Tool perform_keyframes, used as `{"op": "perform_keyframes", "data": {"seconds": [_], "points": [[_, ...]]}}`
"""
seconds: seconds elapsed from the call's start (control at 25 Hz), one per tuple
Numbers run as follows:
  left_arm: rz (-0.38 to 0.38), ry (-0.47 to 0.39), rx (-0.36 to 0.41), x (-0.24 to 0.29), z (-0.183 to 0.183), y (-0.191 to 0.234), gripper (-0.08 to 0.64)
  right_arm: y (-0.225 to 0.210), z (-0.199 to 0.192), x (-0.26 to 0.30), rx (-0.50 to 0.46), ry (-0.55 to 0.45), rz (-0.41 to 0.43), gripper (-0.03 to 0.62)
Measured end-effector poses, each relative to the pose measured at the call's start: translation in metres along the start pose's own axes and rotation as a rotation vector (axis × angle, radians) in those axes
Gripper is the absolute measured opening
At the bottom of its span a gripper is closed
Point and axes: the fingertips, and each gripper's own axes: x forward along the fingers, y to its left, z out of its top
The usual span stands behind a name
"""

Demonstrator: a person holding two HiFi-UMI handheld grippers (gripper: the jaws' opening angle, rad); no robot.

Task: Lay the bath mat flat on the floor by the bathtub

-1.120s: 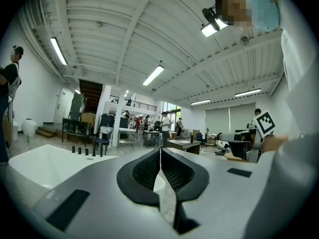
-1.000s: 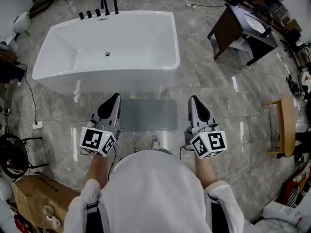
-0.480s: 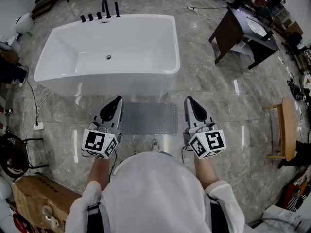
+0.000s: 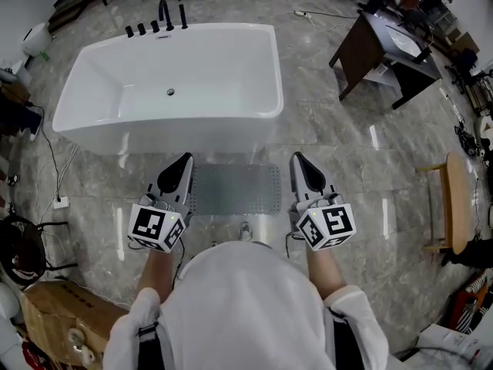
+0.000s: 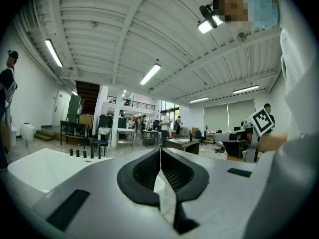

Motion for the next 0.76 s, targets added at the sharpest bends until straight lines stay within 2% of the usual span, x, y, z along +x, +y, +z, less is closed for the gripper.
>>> {"op": "perform_keyframes", "data": {"seconds": [0.76], "points": [[-0.011,0.016,0.004,0.0024,-0.0047,-0.0042,0.034,-0.0055,-0.0099,-0.0034,0.000,0.026,-0.027,0.031]]}}
